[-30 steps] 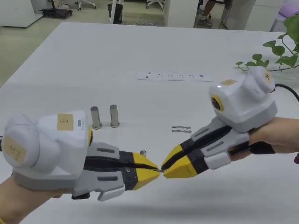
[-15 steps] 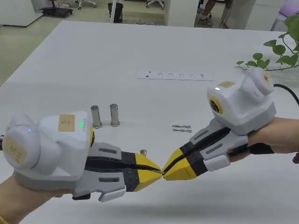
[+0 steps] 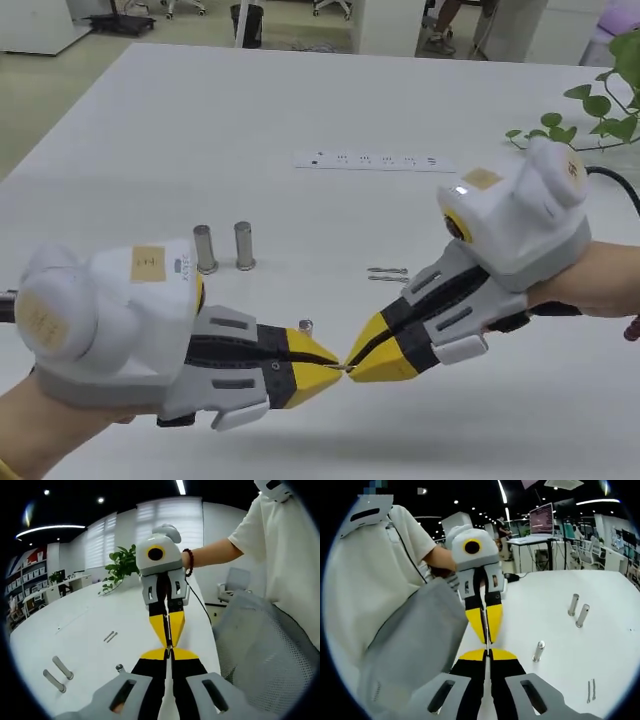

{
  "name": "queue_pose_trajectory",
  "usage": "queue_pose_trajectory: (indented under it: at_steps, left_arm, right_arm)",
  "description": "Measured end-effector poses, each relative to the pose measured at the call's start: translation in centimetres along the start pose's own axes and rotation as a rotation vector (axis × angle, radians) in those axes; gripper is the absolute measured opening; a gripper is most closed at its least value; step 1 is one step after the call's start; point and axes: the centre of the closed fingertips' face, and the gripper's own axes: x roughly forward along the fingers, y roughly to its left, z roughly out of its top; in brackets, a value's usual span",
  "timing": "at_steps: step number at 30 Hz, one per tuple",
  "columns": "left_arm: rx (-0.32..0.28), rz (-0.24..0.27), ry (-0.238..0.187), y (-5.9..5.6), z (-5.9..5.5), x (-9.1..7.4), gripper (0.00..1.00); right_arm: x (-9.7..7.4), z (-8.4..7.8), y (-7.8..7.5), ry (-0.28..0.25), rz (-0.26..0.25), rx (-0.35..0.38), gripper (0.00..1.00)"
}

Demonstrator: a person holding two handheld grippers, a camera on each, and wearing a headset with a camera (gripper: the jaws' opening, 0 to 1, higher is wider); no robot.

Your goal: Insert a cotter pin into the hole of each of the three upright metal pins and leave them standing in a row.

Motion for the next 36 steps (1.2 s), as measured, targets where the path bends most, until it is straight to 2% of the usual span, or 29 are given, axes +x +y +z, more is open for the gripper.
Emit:
queue_pose_trajectory:
  at_steps: [4,8,13,17,23,26,31,36]
  left_arm:
    - [-0.004,0.027,0.006,0.4,-0.2,0.1,0.01]
    - [-0.023,0.078,0.000,1.4,-0.4,-0.1,0.06]
    - [-0.041,0.133,0.000,2.6,-0.8,-0.7,0.10]
    - [-0.077,0.200,0.003,3.6,-1.2,-1.1,0.13]
    - [-0.094,0.275,0.016,4.8,-2.2,-1.5,0.18]
    - [-0.099,0.312,0.029,5.5,-2.7,-1.5,0.20]
    - [-0.118,0.347,0.043,6.5,-3.7,-1.0,0.20]
    - [-0.134,0.362,0.059,7.3,-4.5,-0.2,0.20]
  right_arm:
    - [0.0,-0.4,-0.5,0.037,-0.028,-0.028,0.03]
    - [-0.2,-1.1,-1.1,0.063,-0.054,-0.037,0.03]
    - [-0.4,-1.3,-2.0,0.070,-0.089,-0.037,0.03]
    - [-0.6,-1.6,-2.9,0.091,-0.128,-0.053,0.03]
    - [-0.7,-2.0,-4.3,0.106,-0.177,-0.054,0.03]
    - [-0.8,-2.5,-5.2,0.130,-0.210,-0.057,0.03]
    - [-0.9,-3.1,-6.1,0.146,-0.245,-0.038,0.03]
    - [-0.7,-3.6,-6.6,0.163,-0.257,-0.032,0.03]
